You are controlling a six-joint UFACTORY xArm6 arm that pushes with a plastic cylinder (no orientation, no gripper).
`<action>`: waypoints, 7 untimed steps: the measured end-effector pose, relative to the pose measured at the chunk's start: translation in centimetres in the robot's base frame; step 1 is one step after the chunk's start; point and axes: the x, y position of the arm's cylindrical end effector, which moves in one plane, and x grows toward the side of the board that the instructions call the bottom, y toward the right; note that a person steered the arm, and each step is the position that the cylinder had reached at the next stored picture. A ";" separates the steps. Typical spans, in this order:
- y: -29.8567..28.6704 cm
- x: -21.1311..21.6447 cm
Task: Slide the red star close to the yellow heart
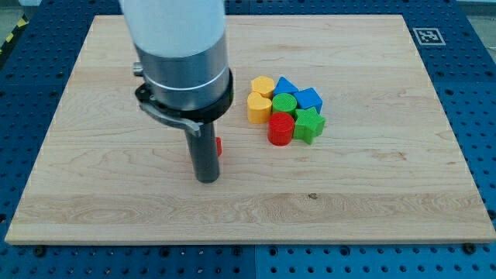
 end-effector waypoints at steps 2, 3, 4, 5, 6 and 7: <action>-6.6 -0.9; -1.1 -1.6; 0.1 -2.0; 0.2 -3.5; 3.4 -3.6; 4.8 -3.6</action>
